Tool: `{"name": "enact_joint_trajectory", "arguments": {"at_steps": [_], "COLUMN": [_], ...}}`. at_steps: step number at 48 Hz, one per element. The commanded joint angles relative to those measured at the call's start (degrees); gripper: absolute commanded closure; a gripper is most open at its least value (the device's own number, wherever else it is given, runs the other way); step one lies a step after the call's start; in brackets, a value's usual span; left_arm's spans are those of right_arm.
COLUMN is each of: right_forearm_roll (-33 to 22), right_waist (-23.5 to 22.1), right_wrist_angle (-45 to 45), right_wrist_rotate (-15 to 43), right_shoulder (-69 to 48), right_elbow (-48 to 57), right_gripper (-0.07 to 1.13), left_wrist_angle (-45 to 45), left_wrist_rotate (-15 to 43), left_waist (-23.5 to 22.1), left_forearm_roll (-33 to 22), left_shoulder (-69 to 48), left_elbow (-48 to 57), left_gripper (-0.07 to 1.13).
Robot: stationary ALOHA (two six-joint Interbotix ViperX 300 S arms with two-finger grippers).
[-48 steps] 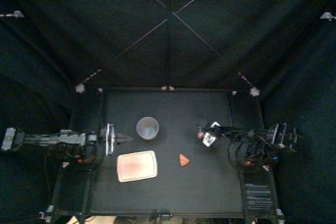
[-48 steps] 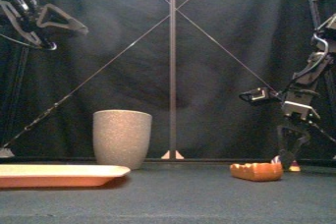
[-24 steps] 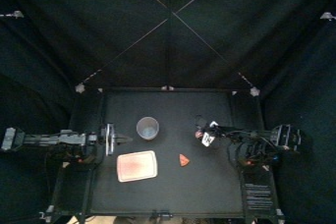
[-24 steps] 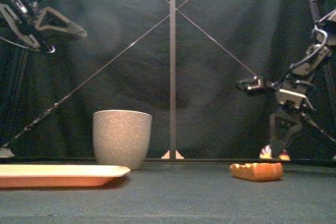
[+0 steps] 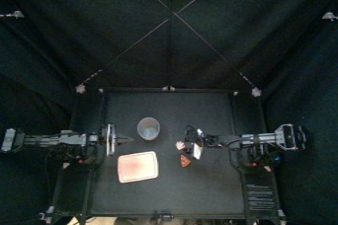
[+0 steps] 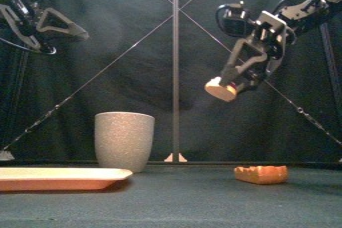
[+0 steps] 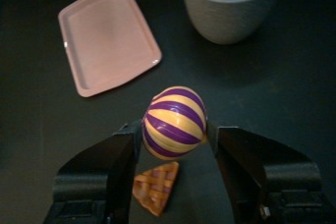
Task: Pick the onion then place it on the pink plate
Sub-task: Place onion on the pink plate
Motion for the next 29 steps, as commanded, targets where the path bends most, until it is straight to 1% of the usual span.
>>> {"name": "enact_joint_trajectory", "arguments": {"at_steps": [1,7,14,25,29], "right_forearm_roll": [0.44,0.88,-0.97,-4.31,-5.36], "right_waist": [3.08,5.10,6.68,6.77,6.77], "right_wrist_angle": [-2.02,-2.37,-1.93,1.05,2.72], "right_wrist_rotate": [0.09,-0.09,-0.18,-0.18,-0.18], "right_shoulder": [4.31,12.04,22.41,33.31,35.68], "right_elbow": [-5.63,-12.13,-21.62,-33.66,-36.91], "right_gripper": [0.28,0.28,0.28,0.27,0.24], "left_wrist_angle": [-0.44,-0.44,-0.44,-0.44,-0.44], "left_wrist_rotate": [0.09,0.09,0.09,0.00,0.09], "left_waist": [0.18,0.35,0.44,0.70,0.79], "left_forearm_roll": [-0.09,-0.09,-0.09,-0.09,-0.09], "left_shoulder": [0.09,0.09,0.09,0.00,0.00], "left_elbow": [-0.70,-0.70,-0.35,0.44,0.62], "left_gripper": [0.83,0.83,0.83,0.83,0.83]}}
